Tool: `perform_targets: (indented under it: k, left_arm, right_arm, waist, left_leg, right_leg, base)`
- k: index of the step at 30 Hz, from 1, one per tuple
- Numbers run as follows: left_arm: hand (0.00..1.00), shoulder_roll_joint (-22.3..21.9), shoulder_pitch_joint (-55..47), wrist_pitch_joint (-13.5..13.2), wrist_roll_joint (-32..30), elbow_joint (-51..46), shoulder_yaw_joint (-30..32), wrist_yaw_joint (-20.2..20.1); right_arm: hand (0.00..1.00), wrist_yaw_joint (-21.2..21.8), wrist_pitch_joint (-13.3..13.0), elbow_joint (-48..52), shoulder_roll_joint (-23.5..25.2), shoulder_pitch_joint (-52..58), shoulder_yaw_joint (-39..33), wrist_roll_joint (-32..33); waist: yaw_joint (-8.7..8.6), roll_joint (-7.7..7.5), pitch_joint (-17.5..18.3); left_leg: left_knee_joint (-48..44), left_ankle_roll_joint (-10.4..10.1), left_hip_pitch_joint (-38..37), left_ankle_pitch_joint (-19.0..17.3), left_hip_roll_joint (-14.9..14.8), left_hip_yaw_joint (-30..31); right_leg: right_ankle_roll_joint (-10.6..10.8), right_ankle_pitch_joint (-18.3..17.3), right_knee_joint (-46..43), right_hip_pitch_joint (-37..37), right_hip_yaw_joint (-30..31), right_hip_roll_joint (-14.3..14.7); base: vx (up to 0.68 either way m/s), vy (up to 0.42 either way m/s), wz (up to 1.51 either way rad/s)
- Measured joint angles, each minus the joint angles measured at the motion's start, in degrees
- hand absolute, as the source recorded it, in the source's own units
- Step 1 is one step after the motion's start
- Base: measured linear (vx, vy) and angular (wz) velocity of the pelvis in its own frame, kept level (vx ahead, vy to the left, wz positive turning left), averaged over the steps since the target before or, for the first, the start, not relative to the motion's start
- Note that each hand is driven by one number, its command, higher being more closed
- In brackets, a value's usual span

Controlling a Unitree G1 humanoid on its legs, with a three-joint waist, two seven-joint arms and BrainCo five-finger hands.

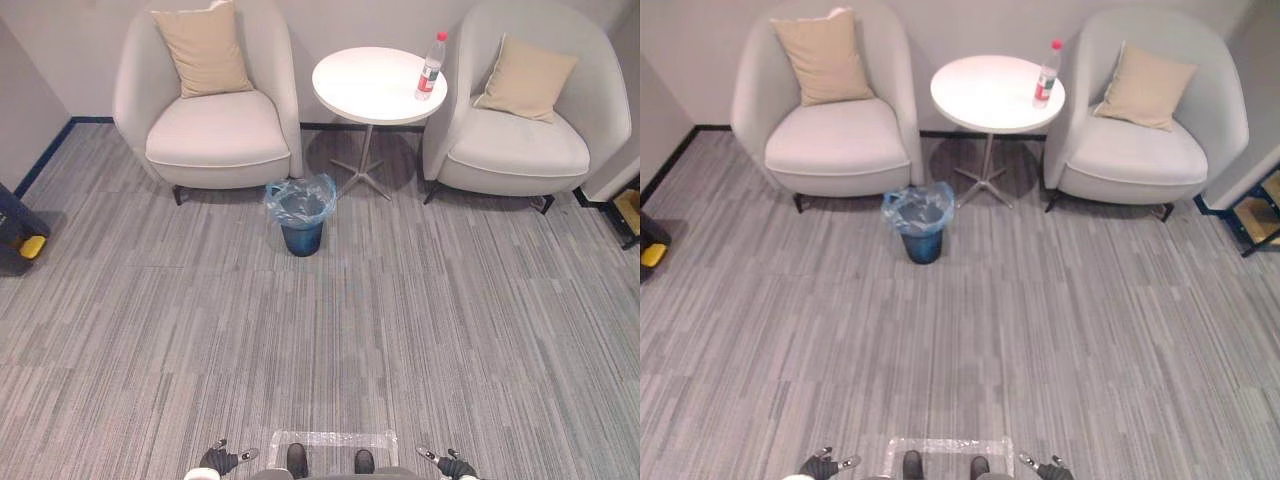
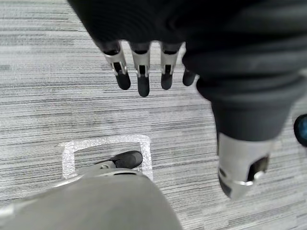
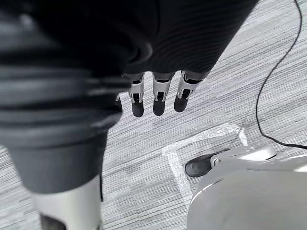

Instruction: Gather rubbish on tea table into small bin, then transfer packed bag to large trash can.

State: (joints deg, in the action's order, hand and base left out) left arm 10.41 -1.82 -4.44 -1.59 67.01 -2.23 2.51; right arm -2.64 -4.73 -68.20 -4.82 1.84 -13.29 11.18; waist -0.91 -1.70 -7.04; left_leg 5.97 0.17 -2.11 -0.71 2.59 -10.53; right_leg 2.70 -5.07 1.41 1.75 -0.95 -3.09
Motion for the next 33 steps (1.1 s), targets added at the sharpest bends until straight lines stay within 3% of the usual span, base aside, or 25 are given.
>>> perform_targets:
  k: [5,10,13,15,19,20,21,24,27,28,29,31,33]
  left_arm:
    - [0.00,-0.5,2.5,0.0,0.2,-0.6,-1.2,0.0]
    - [0.00,-3.5,3.5,-0.2,0.7,-1.8,-1.7,-0.3]
    - [0.00,-4.0,3.3,-0.1,0.7,-1.8,-1.6,-0.2]
    - [0.00,-4.1,3.4,-0.1,0.9,-2.0,-1.3,-0.2]
    - [0.00,-5.3,3.4,-0.2,3.4,-3.8,1.7,0.0]
    - [0.00,-5.8,3.2,-0.2,4.1,-4.6,3.1,0.1]
    - [0.00,-5.9,3.2,-0.3,4.3,-4.6,3.4,0.2]
    - [0.00,-6.5,2.7,-0.3,6.4,-5.3,3.7,1.2]
    - [0.00,-7.3,2.2,-0.5,7.2,-5.7,5.2,1.1]
    - [0.00,-7.4,1.8,-0.9,7.8,-5.4,5.4,1.1]
    - [0.00,-7.0,2.1,-1.1,7.8,-5.4,5.2,1.1]
    - [0.00,-6.6,3.0,-1.1,7.8,-5.4,5.2,1.0]
    - [0.00,-6.6,3.0,-1.1,7.8,-5.3,5.0,1.0]
  right_arm:
    - [0.00,0.3,0.0,1.5,1.4,-2.1,1.7,0.0]
    - [0.00,0.3,0.0,2.6,1.4,-2.1,2.7,0.0]
    - [0.00,0.3,-0.2,3.6,1.3,-1.4,2.7,0.0]
    - [0.00,0.3,-0.5,4.0,0.8,-1.3,2.7,0.1]
    - [0.00,-0.1,-0.5,4.5,0.3,-1.2,1.5,0.8]
    - [0.00,-0.4,-0.5,4.6,0.4,-1.0,0.8,1.3]
    - [0.00,-0.5,-0.5,4.7,0.5,-0.9,0.5,1.3]
    - [0.00,-0.9,-0.5,6.0,0.5,-0.7,0.4,1.3]
    - [0.00,-1.0,-0.5,5.9,0.1,-0.7,0.5,1.2]
    - [0.00,-1.2,-0.5,5.4,-0.2,-0.8,0.6,1.2]
    - [0.00,-1.4,-0.5,4.9,0.3,-0.9,0.5,1.2]
    - [0.00,-1.3,-0.4,4.3,1.1,-0.7,-0.1,0.9]
    - [0.00,-1.3,-0.4,4.3,1.2,-0.7,-0.2,0.0]
  waist:
    - [0.00,0.59,-0.5]
    - [-0.53,0.93,-0.7]
    - [-0.70,1.41,-1.0]
    - [-0.71,2.54,-1.4]
    - [0.23,3.79,-2.4]
    - [0.64,3.92,-2.7]
    - [0.73,3.67,-2.8]
    - [0.91,4.28,-2.9]
    - [1.45,5.17,-2.6]
    - [2.04,5.13,-2.7]
    - [2.35,4.25,-2.3]
    - [2.37,2.62,-2.1]
    - [2.73,2.31,-1.9]
  left_leg:
    - [-0.1,-0.5,0.6,-0.4,-0.8,-4.4]
    - [-2.3,-0.3,1.4,-2.3,-2.0,-5.5]
    - [-11.6,-0.9,3.8,-7.4,-3.5,-5.5]
    - [-20.8,-2.0,7.4,-11.3,-5.7,-5.2]
    - [-39.9,-3.8,14.6,-11.7,-9.8,-5.5]
    - [-46.0,-4.6,16.8,-10.2,-10.9,-5.6]
    - [-47.6,-4.4,17.9,-10.8,-11.0,-5.4]
    - [-43.5,-3.9,19.7,-13.0,-10.1,-5.0]
    - [-25.6,-6.2,18.8,-9.1,-7.1,-1.9]
    - [-23.0,-3.3,17.7,-4.4,-6.0,-1.6]
    - [-23.2,-1.7,17.5,-6.0,-5.2,-2.9]
    - [-25.2,-0.6,17.8,-8.5,-4.1,-4.1]
    - [-24.5,0.2,15.1,-9.9,-3.9,-5.9]
  right_leg:
    - [0.1,1.7,-0.2,-2.5,2.8,0.8]
    - [-0.1,2.0,-2.2,-4.1,1.2,1.5]
    - [-1.0,-0.6,-6.2,-4.2,-3.8,1.2]
    - [-1.8,-2.0,-7.6,-4.1,-5.3,1.7]
    - [-3.3,-4.9,-10.0,-3.5,-4.9,2.5]
    - [-4.1,-5.9,-11.6,-2.8,-4.3,2.2]
    - [-4.2,-6.2,-11.9,-2.5,-4.2,2.0]
    - [-4.1,-7.6,-12.2,-1.0,-2.2,0.7]
    - [-2.0,-8.8,-11.1,-1.1,0.7,-0.6]
    - [-0.9,-9.3,-10.6,-0.7,2.6,-1.0]
    - [0.4,-8.9,-10.0,-0.2,2.9,-2.0]
    - [2.1,-9.7,-12.2,-0.8,2.9,-3.5]
    - [3.1,-10.2,-20.1,-3.6,2.9,-4.1]
  base:
    - [-0.01,-0.007,-0.44]
    - [-0.03,-0.033,-0.20]
    - [-0.03,-0.069,-0.02]
    - [-0.04,-0.082,0.10]
    - [-0.04,-0.080,0.03]
    - [0.06,-0.018,-0.12]
    - [0.10,0.014,-0.16]
    - [0.13,0.070,-0.24]
    - [0.23,0.208,-0.52]
    - [0.31,0.257,-0.64]
    - [0.28,0.185,-0.53]
    - [0.40,0.180,-0.24]
    - [0.38,0.134,-0.38]
